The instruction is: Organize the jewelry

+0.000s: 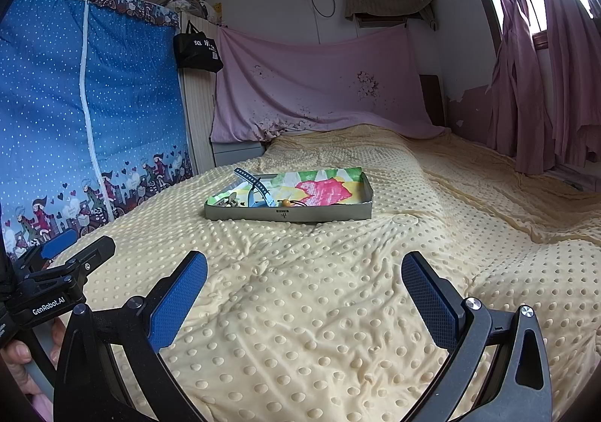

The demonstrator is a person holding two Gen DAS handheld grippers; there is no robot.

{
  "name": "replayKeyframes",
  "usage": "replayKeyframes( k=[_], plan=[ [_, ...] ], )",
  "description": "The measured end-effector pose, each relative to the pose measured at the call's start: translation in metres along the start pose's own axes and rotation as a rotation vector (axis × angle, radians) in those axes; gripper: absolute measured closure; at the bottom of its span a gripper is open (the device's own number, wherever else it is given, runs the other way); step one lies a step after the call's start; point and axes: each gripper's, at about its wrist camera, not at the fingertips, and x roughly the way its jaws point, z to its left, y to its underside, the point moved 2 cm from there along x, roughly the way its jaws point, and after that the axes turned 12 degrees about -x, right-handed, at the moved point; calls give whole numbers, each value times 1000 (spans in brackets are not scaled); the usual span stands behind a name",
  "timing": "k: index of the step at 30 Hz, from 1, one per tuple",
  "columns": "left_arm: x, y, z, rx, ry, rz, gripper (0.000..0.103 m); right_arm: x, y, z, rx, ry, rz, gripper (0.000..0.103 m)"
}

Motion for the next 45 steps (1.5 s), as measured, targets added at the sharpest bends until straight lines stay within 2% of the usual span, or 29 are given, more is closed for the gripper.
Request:
replayKeyframes(
  k=[10,45],
  plan=[
    [3,2,2,-2,27,28,0,-1,0,0,-1,4,0,1],
    [4,4,4,27,-7,28,0,1,2,-4,-13,5,0,1]
  ],
)
